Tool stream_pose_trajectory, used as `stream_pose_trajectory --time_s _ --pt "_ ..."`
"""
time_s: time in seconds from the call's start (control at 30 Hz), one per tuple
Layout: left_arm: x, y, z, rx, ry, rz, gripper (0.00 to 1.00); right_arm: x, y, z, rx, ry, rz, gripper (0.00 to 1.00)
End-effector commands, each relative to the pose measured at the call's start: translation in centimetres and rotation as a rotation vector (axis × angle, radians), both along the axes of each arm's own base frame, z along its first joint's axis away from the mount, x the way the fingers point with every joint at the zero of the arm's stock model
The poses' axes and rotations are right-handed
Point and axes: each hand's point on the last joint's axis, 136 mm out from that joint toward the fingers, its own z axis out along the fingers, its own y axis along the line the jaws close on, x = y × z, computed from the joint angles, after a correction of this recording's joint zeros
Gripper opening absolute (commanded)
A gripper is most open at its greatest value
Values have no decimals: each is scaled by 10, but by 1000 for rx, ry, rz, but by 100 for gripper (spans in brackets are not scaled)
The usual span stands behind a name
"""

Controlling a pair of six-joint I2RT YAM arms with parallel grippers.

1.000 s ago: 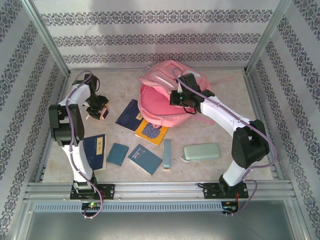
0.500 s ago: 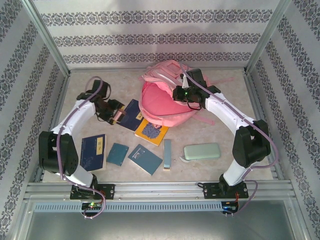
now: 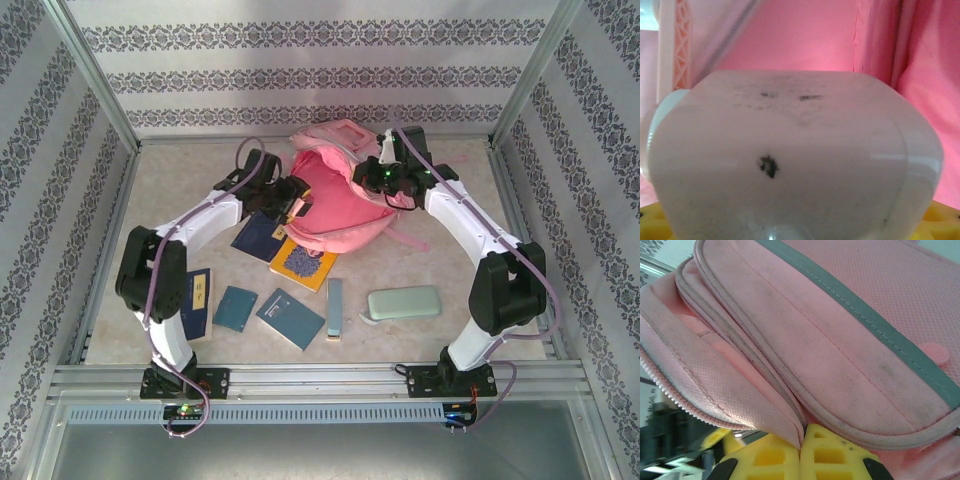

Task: Pack the student bag
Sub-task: Place the loose stationery in the student bag.

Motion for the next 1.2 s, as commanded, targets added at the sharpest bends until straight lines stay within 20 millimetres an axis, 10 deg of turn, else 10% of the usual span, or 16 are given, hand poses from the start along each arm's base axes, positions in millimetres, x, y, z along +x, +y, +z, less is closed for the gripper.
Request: stream_pose_trajectory --time_s 0.0,0.83,1.07,1.17 --pt "41 -23 41 -144 -201 8 55 3 10 64 168 -86 10 0" --pt "102 -105 59 -332 -421 -80 57 23 34 84 344 -84 147 0" --pt "116 -144 48 -396 -468 -124 97 31 36 93 394 -109 146 0" --pt "114 -162 61 -408 -490 -208 100 33 37 98 405 -117 155 0"
